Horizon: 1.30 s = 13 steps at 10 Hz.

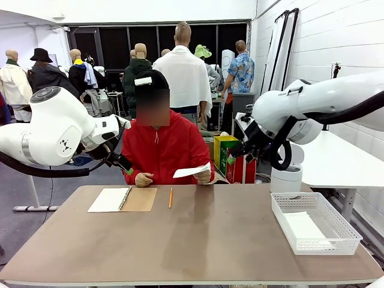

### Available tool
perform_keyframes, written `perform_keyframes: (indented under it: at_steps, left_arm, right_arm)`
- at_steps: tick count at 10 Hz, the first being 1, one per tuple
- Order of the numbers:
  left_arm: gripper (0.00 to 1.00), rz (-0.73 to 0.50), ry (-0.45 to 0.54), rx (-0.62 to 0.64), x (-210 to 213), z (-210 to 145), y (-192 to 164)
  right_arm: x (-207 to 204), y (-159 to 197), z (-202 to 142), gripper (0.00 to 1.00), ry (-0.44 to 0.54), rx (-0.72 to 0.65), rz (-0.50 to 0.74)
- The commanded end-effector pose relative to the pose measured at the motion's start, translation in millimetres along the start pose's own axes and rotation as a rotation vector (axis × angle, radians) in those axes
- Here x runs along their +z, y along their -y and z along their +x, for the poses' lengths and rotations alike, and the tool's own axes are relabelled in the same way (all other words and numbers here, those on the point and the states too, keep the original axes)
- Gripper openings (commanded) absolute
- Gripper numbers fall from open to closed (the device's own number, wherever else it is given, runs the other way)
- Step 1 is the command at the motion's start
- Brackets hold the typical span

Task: Sort the paper based on its condition.
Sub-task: If a person hands you a paper, place it in the Organizing basket , and if it's crumpled, put it in the Trash can.

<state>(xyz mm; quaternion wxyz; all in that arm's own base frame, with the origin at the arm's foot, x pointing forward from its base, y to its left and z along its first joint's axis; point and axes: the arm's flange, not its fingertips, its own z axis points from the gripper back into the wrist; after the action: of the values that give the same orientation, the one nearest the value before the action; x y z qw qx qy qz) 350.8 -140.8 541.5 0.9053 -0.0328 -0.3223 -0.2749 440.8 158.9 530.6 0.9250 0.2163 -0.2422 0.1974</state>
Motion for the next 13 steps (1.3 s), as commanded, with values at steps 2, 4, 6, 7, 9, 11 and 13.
perform_keyframes:
  at_steps: [2,4,6,7,9,11,13]
  left_arm:
    - [1.0,0.0,0.004,0.001,0.0,-0.2,-0.5]
    - [1.0,0.0,0.004,0.001,0.0,-0.2,-0.5]
    - [1.0,0.0,0.004,0.001,0.0,-0.2,-0.5]
    - [1.0,0.0,0.004,0.001,0.0,-0.2,-0.5]
    - [1.0,0.0,0.004,0.001,0.0,-0.2,-0.5]
    - [1.0,0.0,0.004,0.001,0.0,-0.2,-0.5]
    - [1.0,0.0,0.004,0.001,0.0,-0.2,-0.5]
  right_arm:
    - [-15.0,21.8,6.4,1.0,0.07,-0.327,0.131]
    - [-27.1,38.0,3.2,1.0,0.106,-0.496,0.19]
    - [-34.9,44.2,2.6,1.0,0.069,-0.509,0.229]
    - [-32.8,36.6,8.4,1.0,0.037,-0.341,0.065]
    - [-29.6,45.4,-2.3,1.0,0.07,-0.525,0.214]
    - [-29.6,45.4,-2.3,1.0,0.07,-0.525,0.214]
    - [-37.7,50.5,3.2,1.0,0.073,-0.62,0.254]
